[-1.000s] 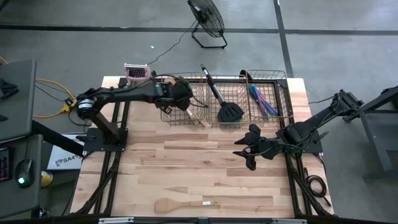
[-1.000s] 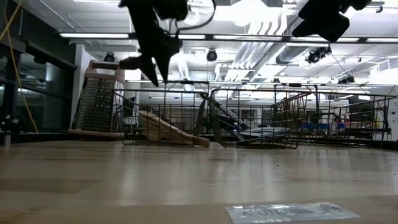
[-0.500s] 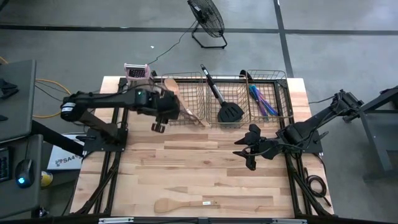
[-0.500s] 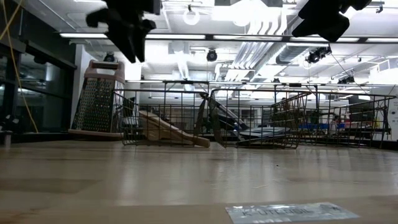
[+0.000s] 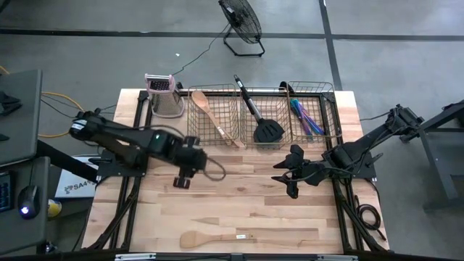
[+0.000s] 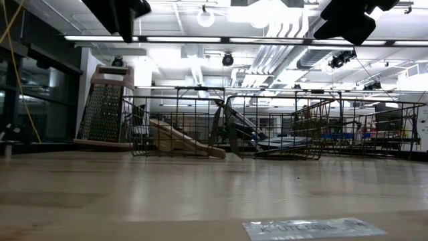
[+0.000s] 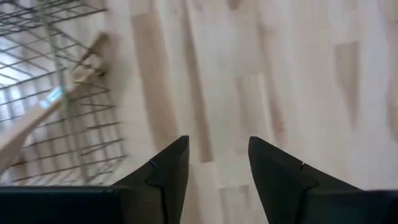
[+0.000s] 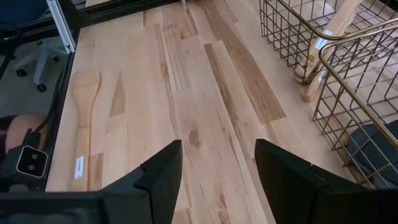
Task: Pick & Place Kitchen Items
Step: Put the wooden turner spatula into the left mesh basket
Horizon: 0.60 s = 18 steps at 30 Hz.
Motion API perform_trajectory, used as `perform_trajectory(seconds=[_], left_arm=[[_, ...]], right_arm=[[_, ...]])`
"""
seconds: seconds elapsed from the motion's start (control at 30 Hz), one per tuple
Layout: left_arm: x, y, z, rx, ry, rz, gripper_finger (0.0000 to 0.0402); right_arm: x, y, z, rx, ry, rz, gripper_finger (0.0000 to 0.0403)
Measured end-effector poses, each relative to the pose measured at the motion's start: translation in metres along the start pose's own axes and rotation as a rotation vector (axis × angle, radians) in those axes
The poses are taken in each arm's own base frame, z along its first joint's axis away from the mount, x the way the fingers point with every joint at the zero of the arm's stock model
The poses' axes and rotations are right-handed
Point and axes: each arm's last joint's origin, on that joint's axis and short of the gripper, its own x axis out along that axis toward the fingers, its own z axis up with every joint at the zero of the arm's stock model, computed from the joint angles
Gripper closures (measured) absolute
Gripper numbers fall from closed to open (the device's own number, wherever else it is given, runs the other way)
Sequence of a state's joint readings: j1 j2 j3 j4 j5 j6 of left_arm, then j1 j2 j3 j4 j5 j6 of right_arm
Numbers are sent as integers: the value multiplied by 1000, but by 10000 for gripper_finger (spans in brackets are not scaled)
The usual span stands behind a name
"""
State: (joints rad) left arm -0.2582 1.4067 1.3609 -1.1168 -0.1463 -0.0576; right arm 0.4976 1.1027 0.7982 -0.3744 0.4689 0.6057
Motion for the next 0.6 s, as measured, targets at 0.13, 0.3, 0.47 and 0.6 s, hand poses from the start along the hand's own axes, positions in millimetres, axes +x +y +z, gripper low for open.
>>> perform_trajectory(seconds=[0.13,0.3,0.47,0.6], left_arm=[[2,-26,1,-14,-8,-9,240],[6,-57,0,4,-25,10,240],[13,-78,5,-3,-64,7,240],[24,-94,9,-5,-83,-15,240]], right_arm=[[0,0,0,2,-3,2,208],[0,0,0,-2,-4,3,208],[0,1,2,11,-21,14,208],[0,4,5,17,-51,34,208]])
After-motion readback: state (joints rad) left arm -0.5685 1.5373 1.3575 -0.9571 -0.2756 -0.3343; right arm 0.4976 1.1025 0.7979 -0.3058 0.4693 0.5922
